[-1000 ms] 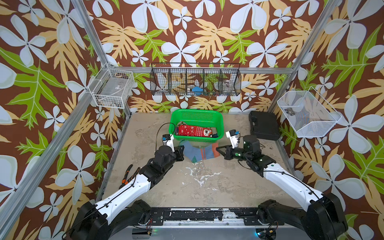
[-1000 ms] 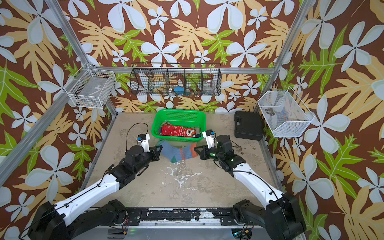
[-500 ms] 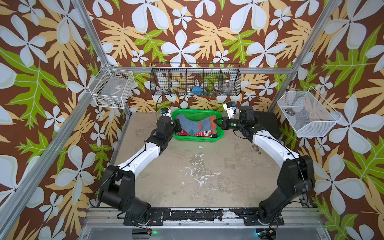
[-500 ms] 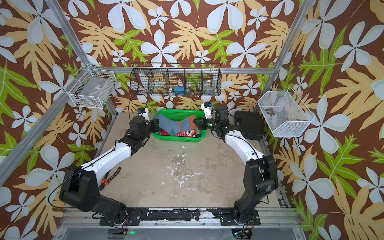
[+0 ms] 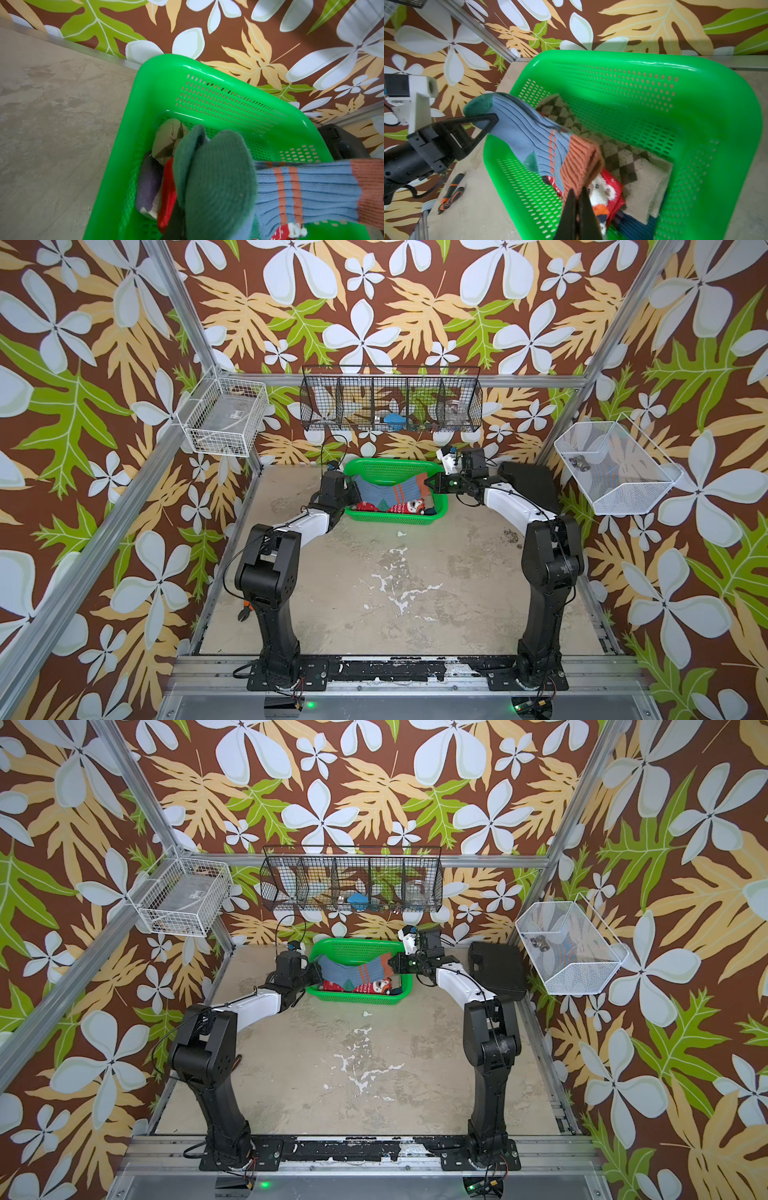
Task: Place the socks together as a pair
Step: Place a pair of socks in the bin.
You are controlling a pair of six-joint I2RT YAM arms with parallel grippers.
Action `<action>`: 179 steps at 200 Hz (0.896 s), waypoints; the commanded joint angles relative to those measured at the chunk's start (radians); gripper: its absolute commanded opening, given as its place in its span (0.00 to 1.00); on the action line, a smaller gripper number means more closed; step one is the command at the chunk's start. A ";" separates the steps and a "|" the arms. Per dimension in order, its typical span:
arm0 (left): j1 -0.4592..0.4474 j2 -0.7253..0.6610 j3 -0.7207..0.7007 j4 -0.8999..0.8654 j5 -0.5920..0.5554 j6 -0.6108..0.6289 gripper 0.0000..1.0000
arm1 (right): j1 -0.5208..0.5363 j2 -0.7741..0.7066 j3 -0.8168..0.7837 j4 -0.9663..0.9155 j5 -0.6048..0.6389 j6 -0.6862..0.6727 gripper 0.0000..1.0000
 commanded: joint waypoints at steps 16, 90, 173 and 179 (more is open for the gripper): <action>0.003 0.063 0.052 0.048 0.032 0.026 0.02 | 0.001 0.055 0.013 -0.066 0.088 -0.066 0.00; 0.001 -0.104 -0.030 0.156 -0.028 0.081 0.71 | 0.001 -0.089 0.011 -0.122 0.224 -0.097 0.45; 0.004 -0.563 -0.590 0.300 -0.560 0.267 0.89 | -0.047 -0.668 -0.729 0.329 0.717 -0.213 1.00; 0.006 -0.565 -0.652 0.356 -0.577 0.298 0.91 | -0.072 -0.689 -0.801 0.396 0.732 -0.233 1.00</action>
